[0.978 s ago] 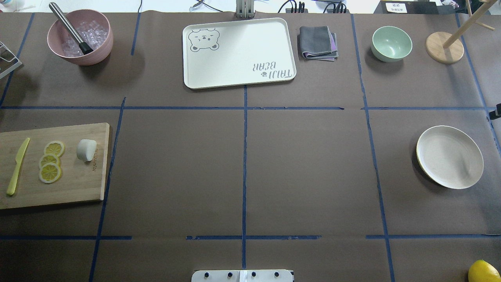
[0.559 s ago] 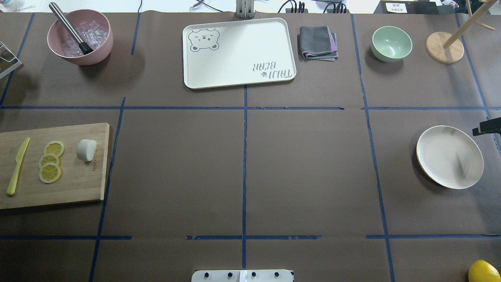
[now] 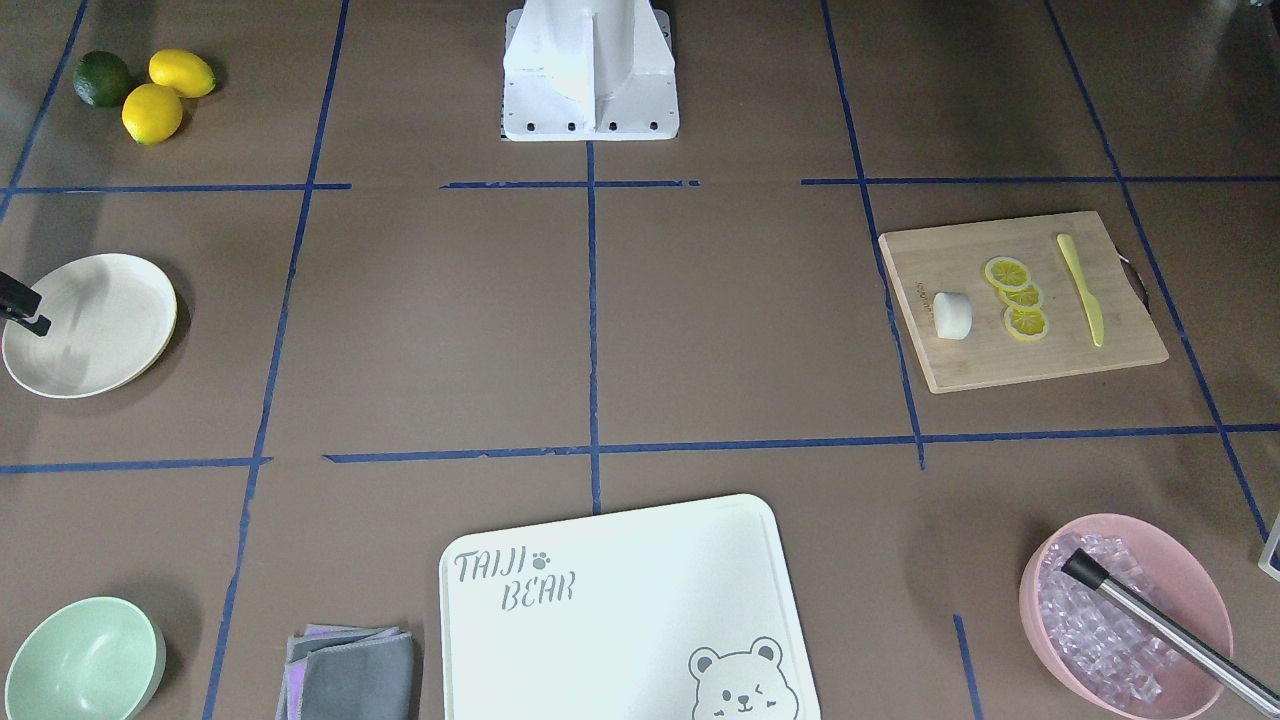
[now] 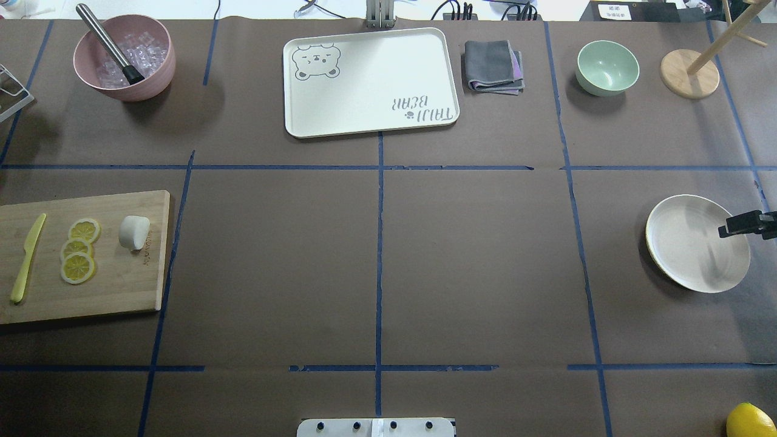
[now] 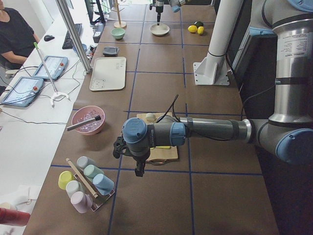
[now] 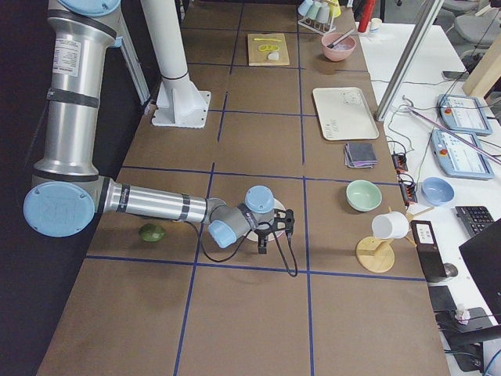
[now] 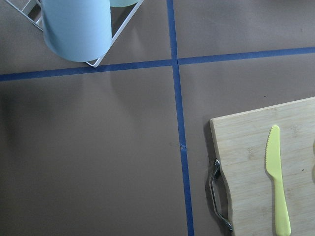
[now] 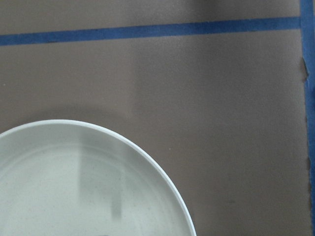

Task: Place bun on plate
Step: 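Reach the right gripper to the rim of the white plate and grip it, then drag the white plate with the right gripper toward the table centre, then release the plate and lift the right gripper while the left arm reaches out, then lower the left gripper onto the white bun on the cutting board and grasp it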

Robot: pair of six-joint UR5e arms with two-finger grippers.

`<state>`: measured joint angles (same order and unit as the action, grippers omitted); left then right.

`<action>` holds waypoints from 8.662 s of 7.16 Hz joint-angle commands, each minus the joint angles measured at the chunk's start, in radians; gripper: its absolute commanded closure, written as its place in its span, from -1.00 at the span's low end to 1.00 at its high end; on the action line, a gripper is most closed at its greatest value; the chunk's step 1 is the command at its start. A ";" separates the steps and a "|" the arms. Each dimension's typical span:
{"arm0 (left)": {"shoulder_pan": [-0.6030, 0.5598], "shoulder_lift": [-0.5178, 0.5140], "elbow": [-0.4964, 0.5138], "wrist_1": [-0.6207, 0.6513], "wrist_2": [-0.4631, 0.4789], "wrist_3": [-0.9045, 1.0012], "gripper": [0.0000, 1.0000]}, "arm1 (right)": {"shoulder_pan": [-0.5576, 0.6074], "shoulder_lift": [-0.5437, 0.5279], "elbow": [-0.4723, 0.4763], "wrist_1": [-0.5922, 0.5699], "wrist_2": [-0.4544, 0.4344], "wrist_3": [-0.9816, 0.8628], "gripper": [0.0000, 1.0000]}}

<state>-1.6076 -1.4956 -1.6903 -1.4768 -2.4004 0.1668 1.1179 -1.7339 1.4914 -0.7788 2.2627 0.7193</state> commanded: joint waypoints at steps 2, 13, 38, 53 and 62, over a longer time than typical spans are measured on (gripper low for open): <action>0.000 0.001 -0.014 0.003 0.001 -0.001 -1.00 | -0.004 -0.007 -0.006 0.000 -0.002 -0.001 -0.08; -0.002 0.015 -0.063 0.004 0.003 -0.003 -1.00 | 0.013 0.145 0.305 0.041 0.161 0.562 1.00; 0.731 -0.004 -0.261 -0.518 0.330 -1.143 -0.99 | -0.150 0.531 0.444 -0.963 -0.221 0.033 -1.00; 0.859 -0.115 -0.072 -0.554 0.432 -1.205 -0.70 | -0.041 0.456 0.477 -0.965 -0.135 -0.078 -1.00; 0.861 -0.106 -0.100 -0.551 0.432 -1.204 0.36 | -0.033 0.456 0.477 -0.967 -0.133 -0.078 -1.00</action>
<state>-0.7457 -1.6024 -1.7834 -2.0302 -1.9681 -1.0372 1.0844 -1.2778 1.9681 -1.7463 2.1292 0.6412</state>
